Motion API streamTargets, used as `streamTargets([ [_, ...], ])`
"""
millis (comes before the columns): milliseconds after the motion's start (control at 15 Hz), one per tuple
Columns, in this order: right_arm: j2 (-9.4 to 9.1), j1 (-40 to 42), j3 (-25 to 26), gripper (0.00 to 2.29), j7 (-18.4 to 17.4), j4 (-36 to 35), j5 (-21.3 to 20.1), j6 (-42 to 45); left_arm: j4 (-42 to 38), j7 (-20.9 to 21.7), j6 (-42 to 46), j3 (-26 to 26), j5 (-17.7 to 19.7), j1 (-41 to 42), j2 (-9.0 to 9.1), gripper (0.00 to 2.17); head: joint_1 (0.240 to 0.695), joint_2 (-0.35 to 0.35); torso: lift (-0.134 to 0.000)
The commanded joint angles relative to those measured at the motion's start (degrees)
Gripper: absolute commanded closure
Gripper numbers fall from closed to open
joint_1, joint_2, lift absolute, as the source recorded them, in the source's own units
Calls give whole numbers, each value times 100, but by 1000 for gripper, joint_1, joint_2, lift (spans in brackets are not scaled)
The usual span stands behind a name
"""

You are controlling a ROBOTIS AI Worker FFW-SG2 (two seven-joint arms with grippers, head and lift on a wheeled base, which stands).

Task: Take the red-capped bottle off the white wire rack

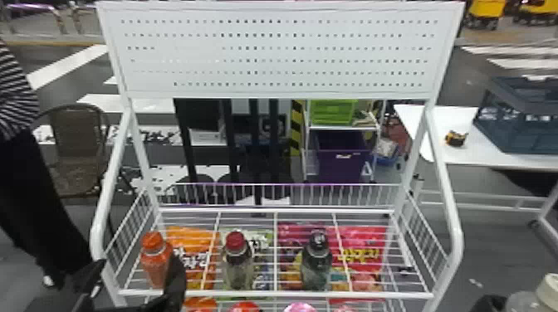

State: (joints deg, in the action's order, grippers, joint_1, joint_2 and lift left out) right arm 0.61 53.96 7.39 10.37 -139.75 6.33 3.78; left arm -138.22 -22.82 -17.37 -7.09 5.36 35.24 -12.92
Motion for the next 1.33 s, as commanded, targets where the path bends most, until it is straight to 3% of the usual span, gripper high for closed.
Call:
streamTargets([
  [0,0,0,-1,836,1,0,0,13,-3,-3,-17,-3,0,0,0,36,499,0,0],
  [733,0,9,-10,836,1,26,0,83,182,-3,-17,-117,-9,-17,9,36,499,0,0],
  [1267,0,18,-27,836,1,79,0,136,3126,-530,2197,-1646,-149,-1046,88,39,499,0,0],
])
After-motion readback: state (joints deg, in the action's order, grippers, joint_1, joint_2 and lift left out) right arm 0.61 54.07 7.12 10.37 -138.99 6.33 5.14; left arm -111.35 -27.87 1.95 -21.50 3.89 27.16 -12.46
